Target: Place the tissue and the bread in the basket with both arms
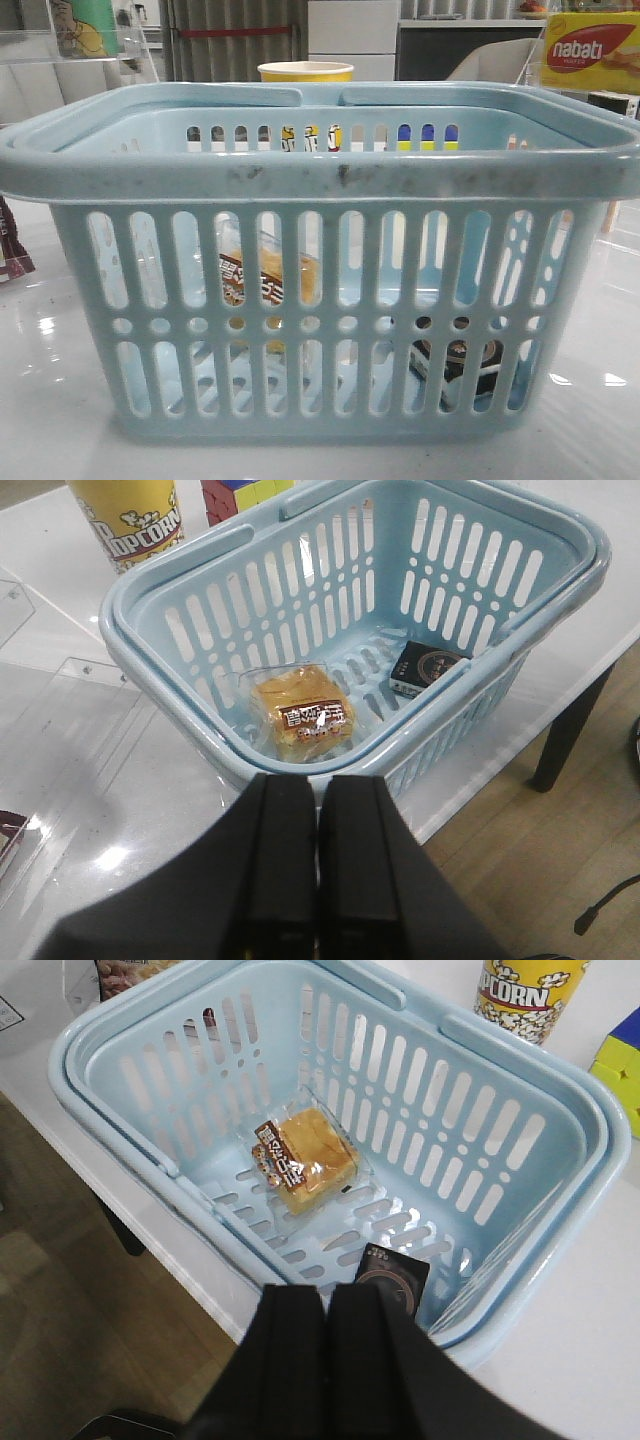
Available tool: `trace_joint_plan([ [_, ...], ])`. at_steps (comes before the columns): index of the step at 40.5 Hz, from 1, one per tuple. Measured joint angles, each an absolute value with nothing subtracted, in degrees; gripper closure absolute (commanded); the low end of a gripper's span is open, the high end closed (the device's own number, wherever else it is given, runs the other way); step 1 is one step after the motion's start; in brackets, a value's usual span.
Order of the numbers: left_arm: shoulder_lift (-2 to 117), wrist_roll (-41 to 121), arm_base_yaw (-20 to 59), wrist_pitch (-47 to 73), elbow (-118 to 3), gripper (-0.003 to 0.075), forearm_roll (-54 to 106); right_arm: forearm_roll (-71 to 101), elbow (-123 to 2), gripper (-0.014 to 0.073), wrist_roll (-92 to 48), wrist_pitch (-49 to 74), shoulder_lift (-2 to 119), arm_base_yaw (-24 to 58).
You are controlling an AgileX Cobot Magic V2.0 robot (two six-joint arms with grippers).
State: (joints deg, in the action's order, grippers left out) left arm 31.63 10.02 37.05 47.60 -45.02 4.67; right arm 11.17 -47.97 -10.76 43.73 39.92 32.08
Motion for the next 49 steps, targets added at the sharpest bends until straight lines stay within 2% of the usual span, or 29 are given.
trace_joint_plan([
  [19,30.3,10.0,36.6,45.8,-43.9,0.0627,2.5,11.2,-48.0,0.0536,-10.8,43.8,39.9,32.1],
  [24,25.3,10.0,30.9,38.6,-38.8,0.0627,0.7,11.2,-48.0,0.0536,-10.8,43.8,39.9,32.1],
  [31,14.7,10.0,17.9,22.0,-23.8,0.0627,0.0,11.2,-48.0,0.0536,-10.8,43.8,39.9,32.1],
  [37,6.2,10.0,8.7,15.0,-12.0,0.0627,0.0,11.2,-48.0,0.0536,-10.8,43.8,39.9,32.1],
  [42,1.5,10.0,4.9,8.9,-5.3,0.0627,0.5,11.2,-48.0,0.0536,-10.8,43.8,39.9,32.1],
  [49,-0.3,10.0,3.5,1.8,0.4,0.0627,2.7,11.2,-48.0,0.0536,-10.8,43.8,39.9,32.1],
])
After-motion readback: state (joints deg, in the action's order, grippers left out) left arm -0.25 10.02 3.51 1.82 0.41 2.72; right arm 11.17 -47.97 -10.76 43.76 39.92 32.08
